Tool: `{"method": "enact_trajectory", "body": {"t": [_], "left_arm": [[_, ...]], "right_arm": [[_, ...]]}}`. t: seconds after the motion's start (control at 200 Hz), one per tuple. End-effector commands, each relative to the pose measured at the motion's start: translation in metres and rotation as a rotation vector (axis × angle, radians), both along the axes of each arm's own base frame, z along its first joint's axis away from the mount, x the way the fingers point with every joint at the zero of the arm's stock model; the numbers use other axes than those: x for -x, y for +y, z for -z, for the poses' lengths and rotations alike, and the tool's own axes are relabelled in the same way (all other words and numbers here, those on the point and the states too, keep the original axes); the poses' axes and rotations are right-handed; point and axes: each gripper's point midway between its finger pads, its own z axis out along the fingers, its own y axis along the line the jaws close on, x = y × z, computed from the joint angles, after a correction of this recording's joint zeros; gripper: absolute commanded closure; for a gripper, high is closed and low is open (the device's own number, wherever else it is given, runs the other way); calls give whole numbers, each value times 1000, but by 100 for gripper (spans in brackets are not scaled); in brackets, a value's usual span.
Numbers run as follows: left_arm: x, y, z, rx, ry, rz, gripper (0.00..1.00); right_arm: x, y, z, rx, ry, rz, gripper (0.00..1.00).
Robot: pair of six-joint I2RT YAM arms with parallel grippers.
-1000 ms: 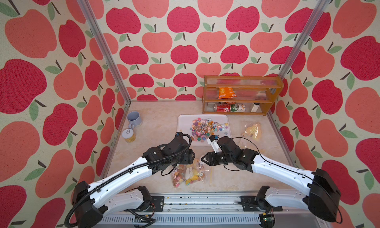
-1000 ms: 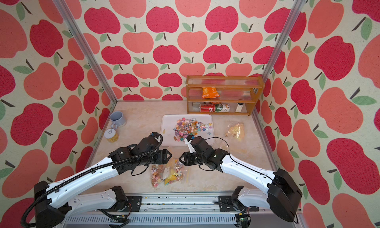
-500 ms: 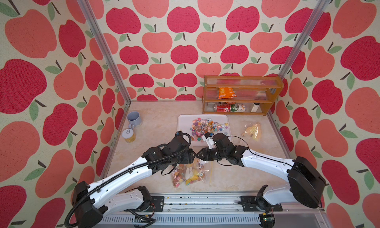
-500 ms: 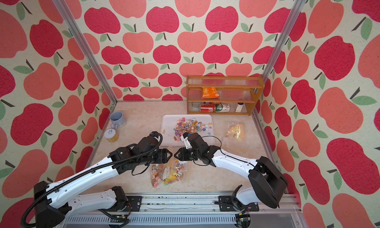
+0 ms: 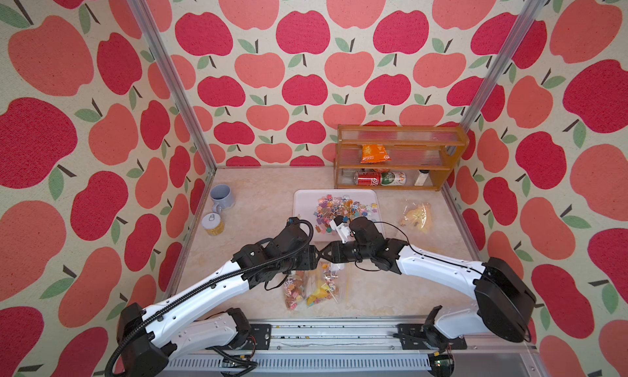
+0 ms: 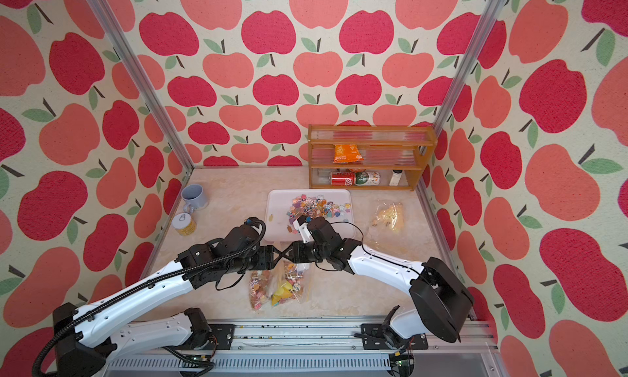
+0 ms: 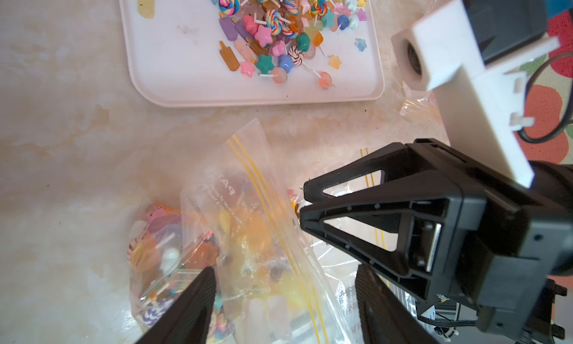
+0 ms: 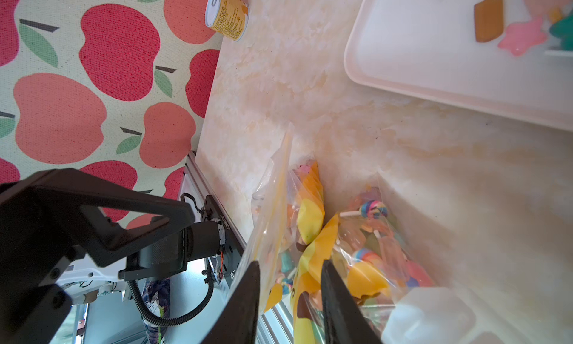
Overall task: Pour candies out of the ziploc bag
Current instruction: Open the ziploc bag at the center of the board.
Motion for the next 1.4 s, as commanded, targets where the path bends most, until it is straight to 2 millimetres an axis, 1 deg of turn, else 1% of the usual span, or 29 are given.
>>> {"method": "enact_trajectory", "body": {"t": [0.0, 0.15, 0.305, 0.39, 0.535, 0.63, 0.87, 1.08, 1.396], "left_arm": [[2, 7, 1, 11, 7, -18, 31], [2, 10, -1, 20, 3, -25, 31], [1, 11, -2, 26, 1, -29, 32], [2, 12, -2, 27, 4, -30, 32], [2, 12, -2, 29, 2, -32, 33], [2, 13, -2, 27, 4, -33, 33], [2, 11, -1, 30, 7, -32, 33], [2, 10, -3, 33, 5, -30, 33], [1, 11, -3, 31, 2, -31, 33]], "right_arm": [[-2, -3, -14, 8, -36, 8, 65], [-3, -6, -14, 13, -39, 15, 65], [-2, -4, -11, 15, -31, 6, 65], [-4, -7, -8, 24, -32, 22, 65], [-9, -16, 4, 61, -10, 61, 66], [-10, -18, 6, 69, -5, 69, 66], [-9, -12, 5, 54, 1, 50, 66], [-6, -7, 13, 57, 21, 41, 66], [6, 9, 7, 39, 18, -10, 66]]}}
